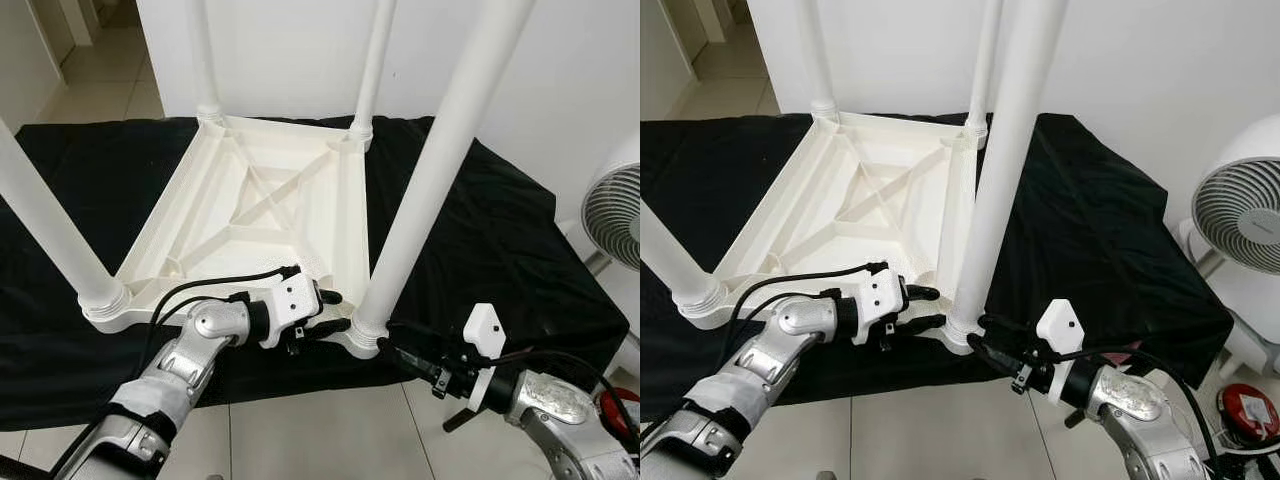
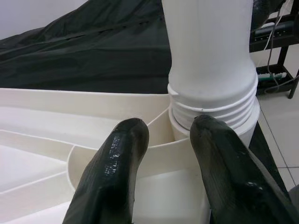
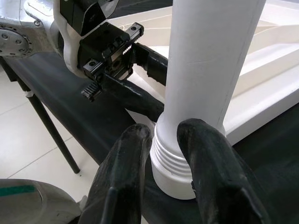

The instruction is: Building children table

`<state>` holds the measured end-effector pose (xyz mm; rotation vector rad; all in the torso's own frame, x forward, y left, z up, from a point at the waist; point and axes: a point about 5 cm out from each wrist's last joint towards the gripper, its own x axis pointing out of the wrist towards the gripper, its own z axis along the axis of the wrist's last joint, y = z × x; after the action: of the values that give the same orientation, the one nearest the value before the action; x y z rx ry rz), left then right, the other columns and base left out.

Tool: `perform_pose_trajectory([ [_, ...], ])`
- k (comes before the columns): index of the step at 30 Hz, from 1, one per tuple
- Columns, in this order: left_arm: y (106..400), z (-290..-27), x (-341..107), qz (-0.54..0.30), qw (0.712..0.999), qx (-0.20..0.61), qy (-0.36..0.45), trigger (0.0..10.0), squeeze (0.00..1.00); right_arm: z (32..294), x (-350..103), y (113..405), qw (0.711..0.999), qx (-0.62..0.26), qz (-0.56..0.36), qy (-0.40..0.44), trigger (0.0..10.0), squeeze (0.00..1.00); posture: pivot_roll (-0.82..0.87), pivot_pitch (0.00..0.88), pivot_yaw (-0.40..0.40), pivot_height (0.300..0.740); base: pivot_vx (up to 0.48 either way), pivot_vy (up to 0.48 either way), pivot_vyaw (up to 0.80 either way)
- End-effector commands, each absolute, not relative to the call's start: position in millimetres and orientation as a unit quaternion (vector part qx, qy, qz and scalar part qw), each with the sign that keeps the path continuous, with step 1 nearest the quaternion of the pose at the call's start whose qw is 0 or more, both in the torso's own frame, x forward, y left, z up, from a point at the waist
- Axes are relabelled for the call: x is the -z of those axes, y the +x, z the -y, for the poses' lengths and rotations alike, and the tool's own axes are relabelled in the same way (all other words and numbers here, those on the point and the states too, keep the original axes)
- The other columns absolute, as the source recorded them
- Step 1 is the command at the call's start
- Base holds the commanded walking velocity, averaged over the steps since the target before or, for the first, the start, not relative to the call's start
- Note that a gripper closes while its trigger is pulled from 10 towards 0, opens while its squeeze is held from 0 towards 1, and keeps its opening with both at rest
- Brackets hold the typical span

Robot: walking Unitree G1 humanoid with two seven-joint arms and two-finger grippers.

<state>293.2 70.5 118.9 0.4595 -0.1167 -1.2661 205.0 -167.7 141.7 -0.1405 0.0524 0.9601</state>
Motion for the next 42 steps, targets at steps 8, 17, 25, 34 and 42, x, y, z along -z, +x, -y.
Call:
perform_pose_trajectory([
  [8,298.3,-66.7,-133.5,0.095,0.812,0.538,0.204,10.0,0.00,168.5,-133.1,203.3,0.908,-0.417,-0.025,-0.039,10.0,0.00,-0.12,0.036,-0.027,0.740,0.000,0.000,0.00],
  [17,282.2,-90.2,-140.3,0.094,0.805,0.552,0.198,10.0,0.00,174.6,-129.7,208.0,0.908,-0.418,-0.035,-0.023,10.0,1.00,-0.11,0.019,-0.021,0.740,0.000,0.000,0.00],
  [25,268.9,-96.1,-144.9,0.079,0.801,0.565,0.182,10.0,0.00,176.6,-128.8,214.3,0.910,-0.412,-0.032,-0.027,10.0,1.00,-0.09,0.008,-0.024,0.740,0.000,0.000,0.00],
  [34,254.4,-99.7,-144.8,0.058,0.796,0.575,0.178,10.0,0.00,172.9,-129.2,236.2,0.908,-0.417,-0.017,-0.048,10.0,0.00,-0.07,0.000,-0.032,0.740,0.000,0.000,0.00],
  [42,248.2,-98.8,-147.6,0.047,0.793,0.580,0.179,10.0,0.00,163.5,-128.9,254.4,0.894,-0.446,-0.012,-0.050,10.0,0.00,-0.04,0.000,-0.045,0.740,0.000,0.000,0.00],
])
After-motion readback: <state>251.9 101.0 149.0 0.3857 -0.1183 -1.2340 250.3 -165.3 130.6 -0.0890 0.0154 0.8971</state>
